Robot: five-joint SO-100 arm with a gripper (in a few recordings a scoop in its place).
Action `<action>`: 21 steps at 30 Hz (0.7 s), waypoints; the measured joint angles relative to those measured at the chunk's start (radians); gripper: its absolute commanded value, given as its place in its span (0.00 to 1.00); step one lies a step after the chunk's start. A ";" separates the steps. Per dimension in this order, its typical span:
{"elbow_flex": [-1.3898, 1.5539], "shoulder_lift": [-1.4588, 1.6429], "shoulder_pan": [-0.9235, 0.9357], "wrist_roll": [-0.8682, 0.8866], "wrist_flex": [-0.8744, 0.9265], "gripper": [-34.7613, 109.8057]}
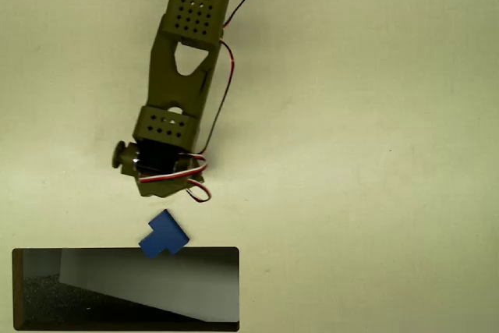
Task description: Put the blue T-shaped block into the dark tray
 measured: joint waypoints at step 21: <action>0.219 -0.087 0.023 0.163 -1.258 0.24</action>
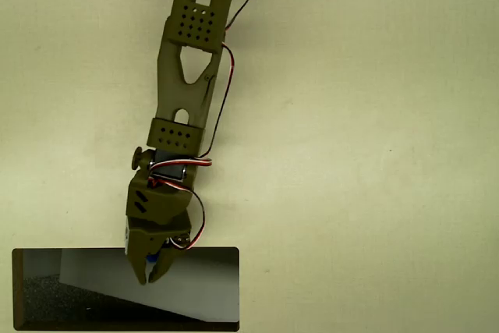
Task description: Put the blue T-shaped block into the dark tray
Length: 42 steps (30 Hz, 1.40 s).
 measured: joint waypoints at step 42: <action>0.209 -0.258 -0.164 0.291 -0.996 0.27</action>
